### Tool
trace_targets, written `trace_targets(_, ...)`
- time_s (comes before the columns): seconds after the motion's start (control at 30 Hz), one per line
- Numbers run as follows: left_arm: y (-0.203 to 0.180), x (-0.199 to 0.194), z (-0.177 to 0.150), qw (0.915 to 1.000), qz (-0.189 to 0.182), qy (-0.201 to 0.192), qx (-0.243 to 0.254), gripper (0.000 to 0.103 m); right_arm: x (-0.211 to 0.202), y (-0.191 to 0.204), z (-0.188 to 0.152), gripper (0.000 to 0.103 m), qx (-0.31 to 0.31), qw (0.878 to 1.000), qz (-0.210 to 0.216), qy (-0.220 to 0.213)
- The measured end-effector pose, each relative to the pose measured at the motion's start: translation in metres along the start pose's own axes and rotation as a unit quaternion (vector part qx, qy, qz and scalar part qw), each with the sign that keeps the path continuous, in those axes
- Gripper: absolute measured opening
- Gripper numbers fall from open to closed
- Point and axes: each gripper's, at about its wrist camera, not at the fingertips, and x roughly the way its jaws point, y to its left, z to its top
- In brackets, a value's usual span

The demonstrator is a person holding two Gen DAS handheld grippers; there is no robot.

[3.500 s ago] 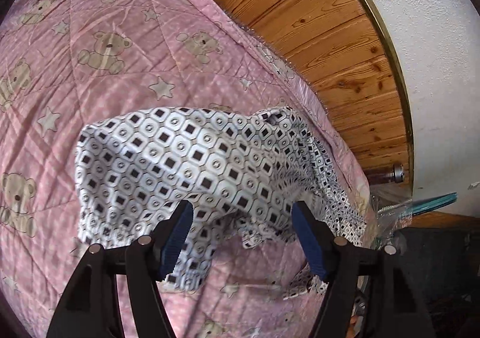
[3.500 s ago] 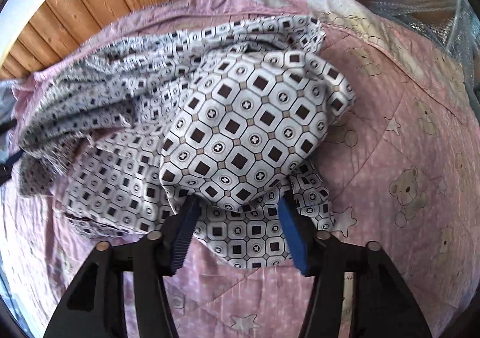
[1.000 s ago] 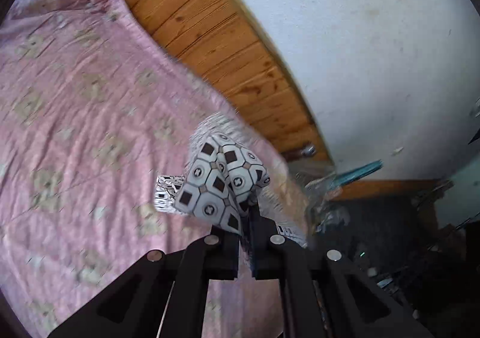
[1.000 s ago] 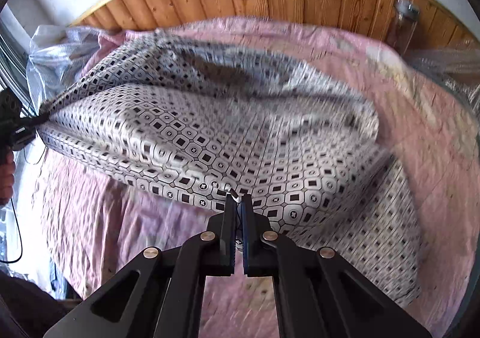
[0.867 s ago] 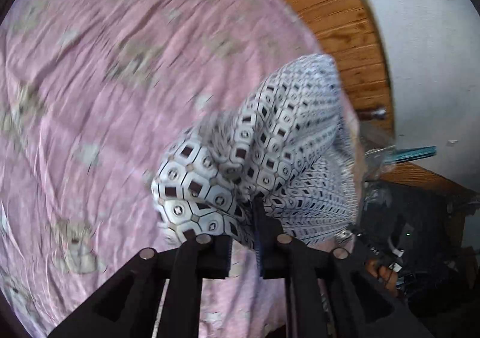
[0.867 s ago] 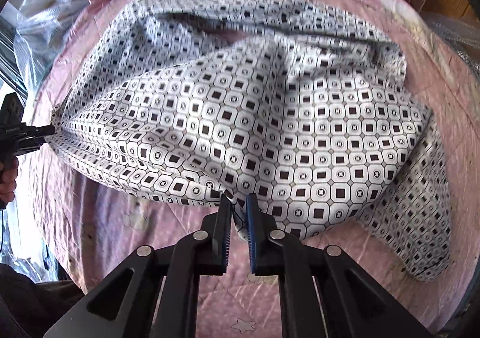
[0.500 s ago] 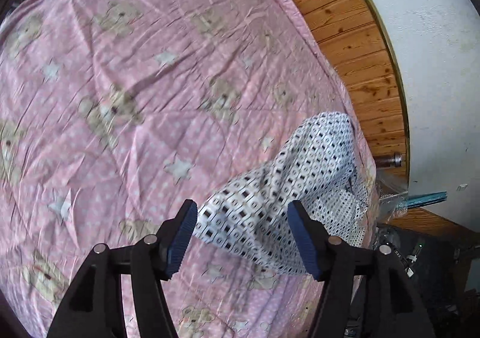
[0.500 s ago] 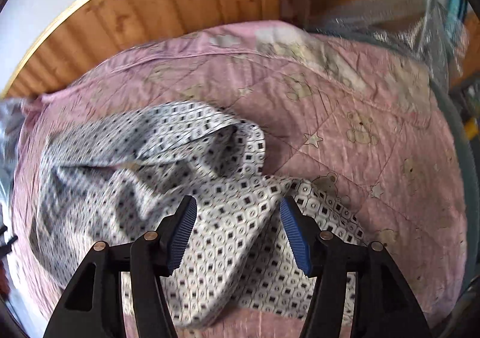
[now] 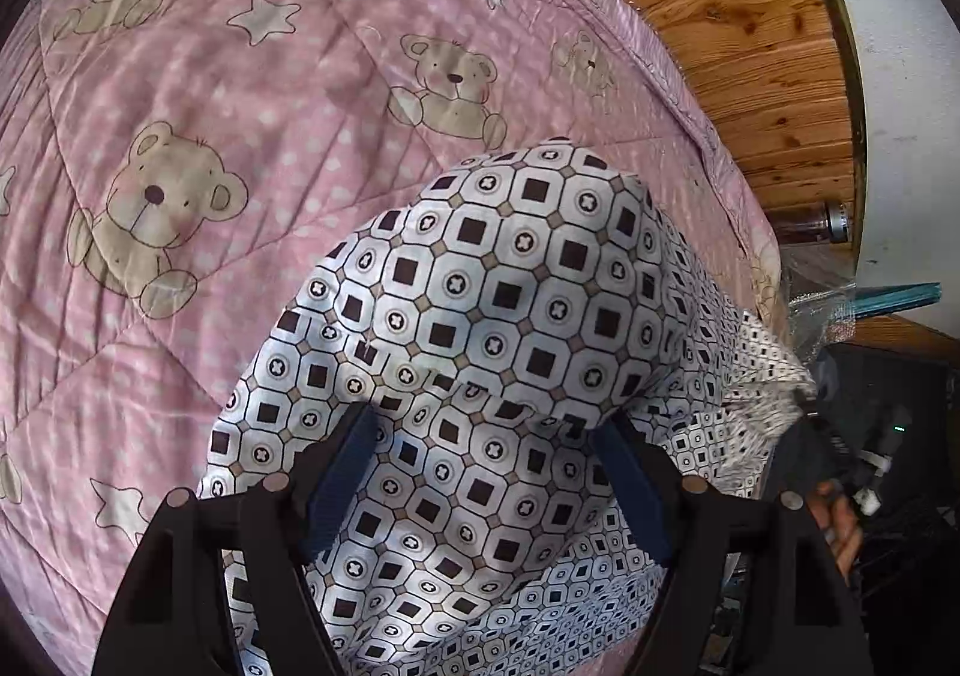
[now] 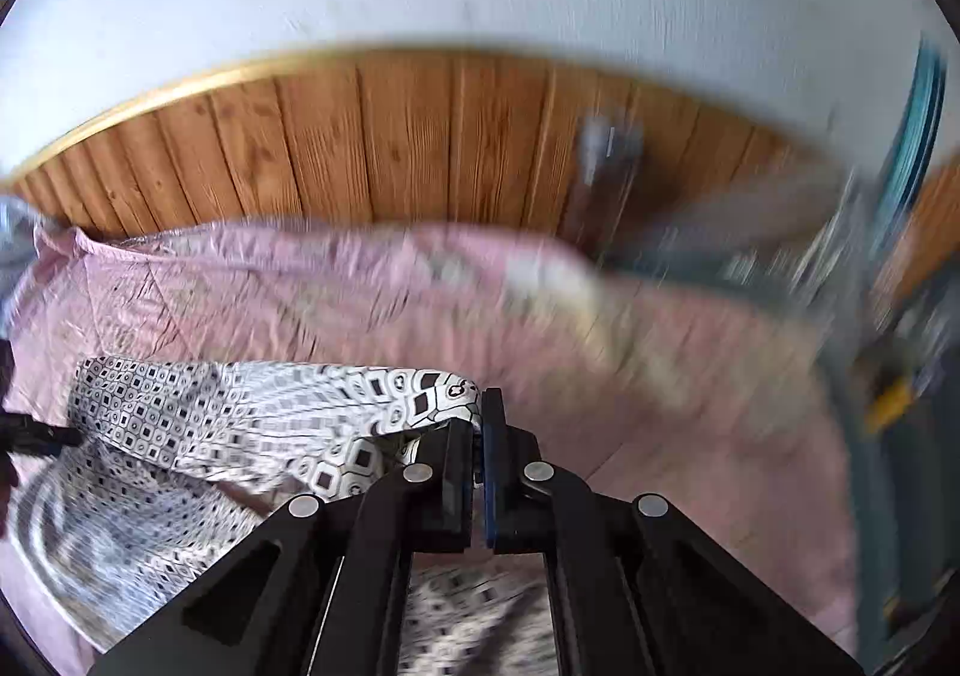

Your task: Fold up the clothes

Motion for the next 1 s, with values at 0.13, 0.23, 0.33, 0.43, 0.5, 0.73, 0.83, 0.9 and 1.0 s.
trace_targets(0.13,0.006,-0.024,-0.019,0.9993,-0.035,-0.007,-0.004,0.073,-0.038,0.020,-0.021,0.002,-0.136,0.988,-0.066,-0.001)
trace_targets(0.23,0.021,-0.052,-0.039,0.9984,-0.045,-0.029,-0.018,0.073,0.024,0.011,-0.096,0.013,-0.142,0.978,-0.070,0.139)
trace_targets(0.33,0.047,-0.084,-0.060,0.9970,-0.037,-0.055,-0.041,0.074,0.054,-0.005,-0.143,0.017,-0.052,0.962,-0.044,0.265)
trace_targets(0.43,0.072,-0.093,-0.081,0.9941,-0.037,-0.066,-0.077,0.074,0.017,0.020,-0.104,0.045,0.033,0.975,0.036,0.219)
trace_targets(0.5,0.087,-0.096,-0.095,0.9914,-0.040,-0.071,-0.102,0.074,0.010,0.070,-0.057,0.050,0.030,0.977,0.104,0.185)
trace_targets(0.73,0.125,-0.098,-0.136,0.9798,-0.054,-0.086,-0.172,0.074,0.076,0.294,0.070,0.062,-0.097,0.936,0.288,0.179)
trace_targets(0.83,0.116,-0.092,-0.139,0.9799,-0.051,-0.098,-0.166,0.074,0.123,0.389,0.063,0.060,-0.206,0.914,0.263,0.231)
trace_targets(0.9,0.115,-0.091,-0.140,0.9807,-0.054,-0.107,-0.155,0.074,0.148,0.421,0.049,0.023,-0.242,0.907,0.215,0.268)
trace_targets(1.0,0.118,-0.098,-0.137,0.9843,-0.060,-0.103,-0.130,0.010,0.121,0.435,0.077,0.005,-0.231,0.917,0.230,0.230)
